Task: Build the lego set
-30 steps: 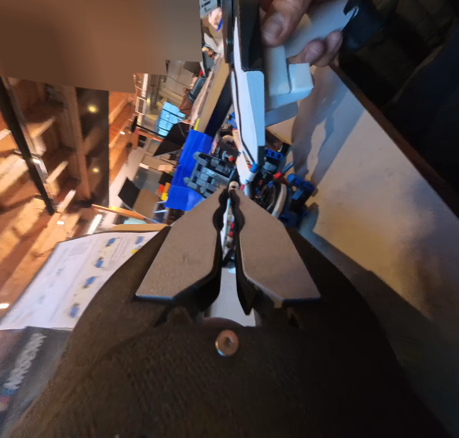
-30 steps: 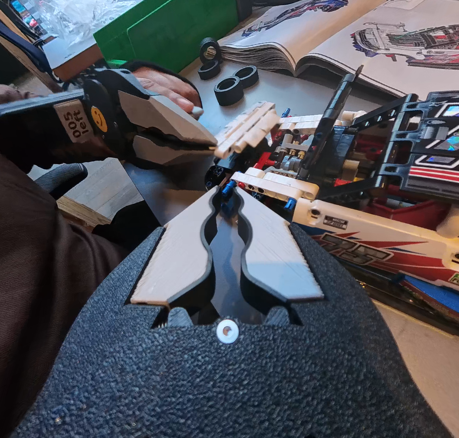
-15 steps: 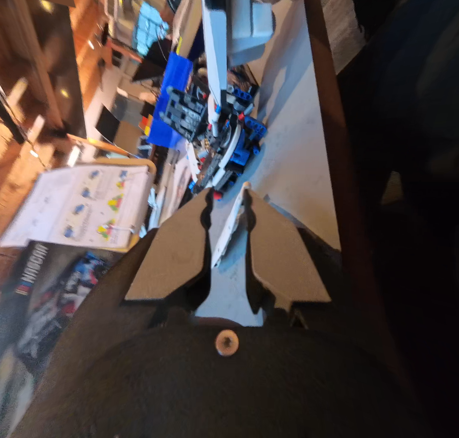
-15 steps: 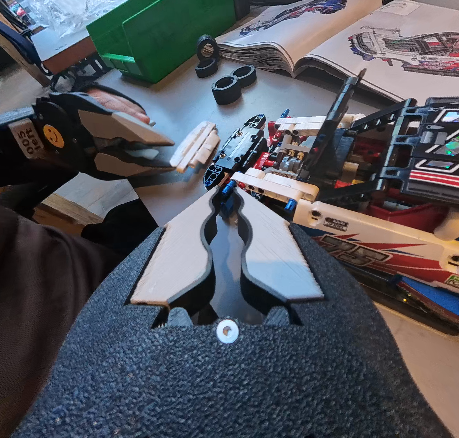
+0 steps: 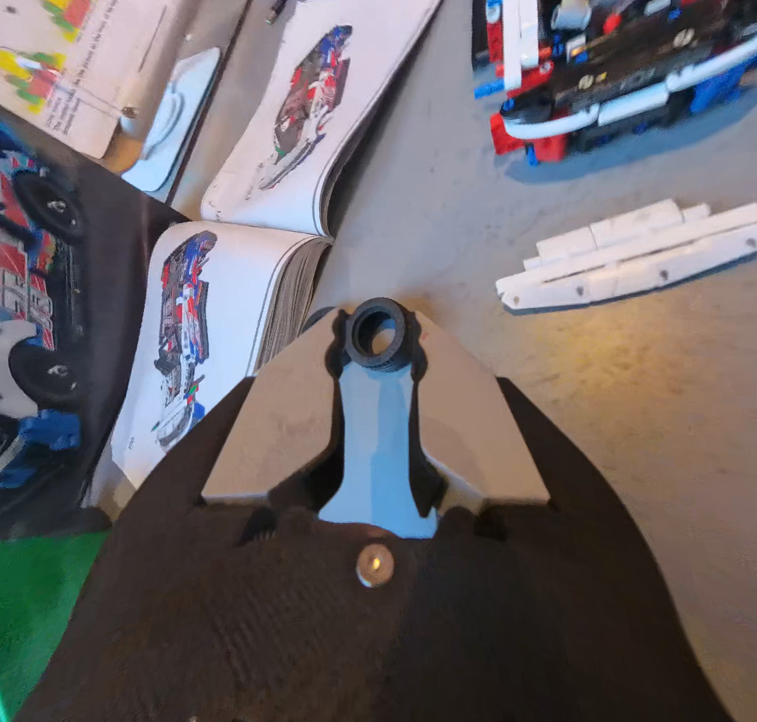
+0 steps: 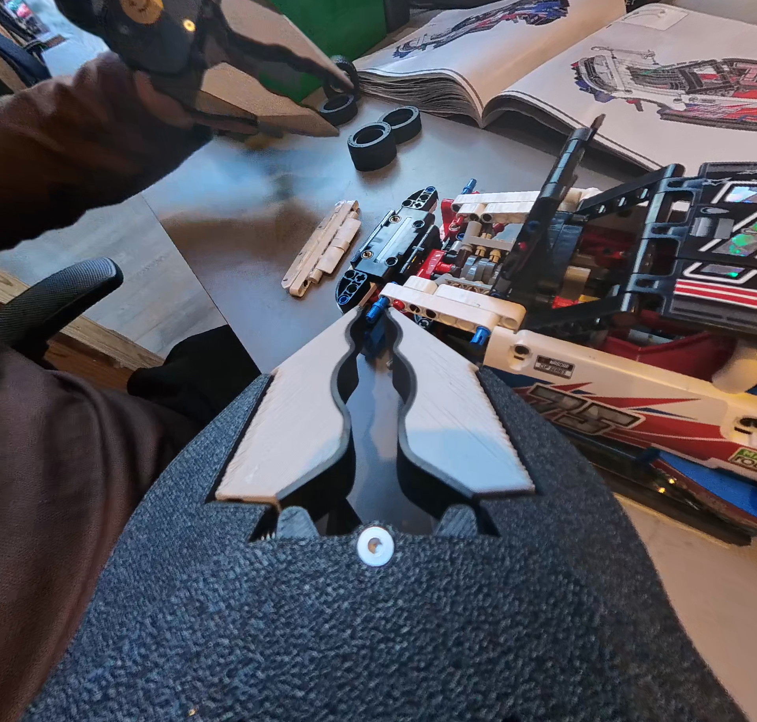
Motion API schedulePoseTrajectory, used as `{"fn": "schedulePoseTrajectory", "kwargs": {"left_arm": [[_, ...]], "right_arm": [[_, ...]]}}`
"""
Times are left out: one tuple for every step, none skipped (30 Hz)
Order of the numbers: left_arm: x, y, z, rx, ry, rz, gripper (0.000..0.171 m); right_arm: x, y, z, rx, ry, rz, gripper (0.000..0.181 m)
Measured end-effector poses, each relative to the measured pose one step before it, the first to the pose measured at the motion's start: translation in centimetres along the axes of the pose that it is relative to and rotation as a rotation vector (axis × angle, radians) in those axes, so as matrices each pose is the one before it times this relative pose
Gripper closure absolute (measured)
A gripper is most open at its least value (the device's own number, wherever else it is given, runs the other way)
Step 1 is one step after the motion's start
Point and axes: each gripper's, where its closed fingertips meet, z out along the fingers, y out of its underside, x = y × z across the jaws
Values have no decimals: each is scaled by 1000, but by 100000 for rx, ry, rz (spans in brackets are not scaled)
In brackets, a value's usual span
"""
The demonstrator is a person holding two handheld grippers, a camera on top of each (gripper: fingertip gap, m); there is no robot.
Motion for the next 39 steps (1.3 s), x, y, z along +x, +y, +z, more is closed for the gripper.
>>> {"fn": "schedulePoseTrajectory", "kwargs": {"left_arm": [[-176,446,477,-1861,-220,3144,147],[59,565,481,-2975,1520,1863,147],[571,589,450,-3143,4797,458,147],[780,551,435,-3044,5863,-272,145],[484,464,401,-2579,3560,-512,141],[109,187,295,-900,752,-331,146],[81,-15,102,414,651,596,152],[-161,-46,32,360,-839,674,160],[28,-62,-17,327,879,613,162],[-161,-90,-44,139,-416,-365,163],[-277,-365,-180,1728,-1691,398,165],[-341,-662,-315,2951,-2460,1023,167],[-331,-941,-432,3094,-2453,949,167],[-162,-1380,-457,4225,-1819,1185,167],[161,-1842,-406,5680,-575,2319,167],[620,-2194,-171,6841,1427,4070,167],[953,-2219,214,6181,2940,5100,167],[1056,-1918,615,4044,3684,5962,166],[788,-1522,912,2192,2485,6723,166],[549,-1073,1032,667,1684,6664,167],[600,-701,1003,320,2859,5855,167],[631,-428,899,201,3835,4130,167],[372,-146,804,-597,2648,2613,167],[217,-107,663,-495,1914,2282,167],[272,-219,499,257,2435,1929,167],[254,-202,401,-254,2750,1303,167],[-16,-176,333,-465,1420,1045,166],[15,-185,284,-124,1764,1361,166],[256,-90,268,-334,3402,1288,165],[109,-96,223,-16,2667,237,166],[16,-178,85,674,2198,328,166],[72,-165,52,825,2179,63,166],[57,-63,60,358,1802,-154,166],[-7,7,61,436,1419,-688,166],[1,37,37,1063,1846,-1584,166],[-64,35,-40,1737,2288,-2858,166],[-267,87,-72,1203,1821,-3897,165],[-187,150,-54,388,2299,-3486,164],[-309,89,-38,229,683,-1643,164]], "right_arm": [[6,17,12,-42,-11,110,172],[-2,-3,6,-37,106,-66,172],[1,6,6,-73,182,-237,172],[3,13,18,-89,152,-271,172],[4,-11,14,-27,42,-136,172],[-3,-6,0,26,-77,22,172],[10,-3,14,52,-171,141,172],[10,-5,10,39,-257,253,173],[-5,5,23,11,-285,318,173],[3,3,8,-9,-245,235,172],[-6,2,9,-15,-159,96,172],[4,11,-7,-5,-58,-6,172],[-8,-4,-10,13,15,-39,172],[-2,5,-13,42,57,-18,172],[-2,-3,-3,65,73,28,172],[-4,-1,3,23,56,25,172],[0,9,14,-15,39,-8,172],[8,-14,12,-25,51,-39,172],[3,-9,13,-42,70,-58,172],[-2,-7,8,-12,112,-59,172],[1,-10,-10,27,207,-94,172],[-2,-3,-12,56,340,-204,172],[2,-1,-31,69,470,-325,172],[-9,-12,-35,62,546,-507,173],[-18,-20,-40,128,576,-768,172],[-5,-41,-64,187,560,-930,173],[0,-38,-46,165,378,-726,173],[-2,-20,-18,91,29,-128,173],[2,-18,-3,139,-228,373,173],[-10,-37,-10,238,-265,433,173],[-3,-29,-10,115,-155,250,173],[0,-3,8,-11,13,29,173],[-5,13,-14,7,116,-130,173],[-4,-13,-23,22,185,-248,173],[-6,4,-19,-10,242,-344,173],[-1,-4,-3,-29,195,-350,173],[-10,-1,-2,61,-56,-257,173],[-27,-15,-4,113,-289,86,173],[1,-5,18,101,-308,441,173]]}}
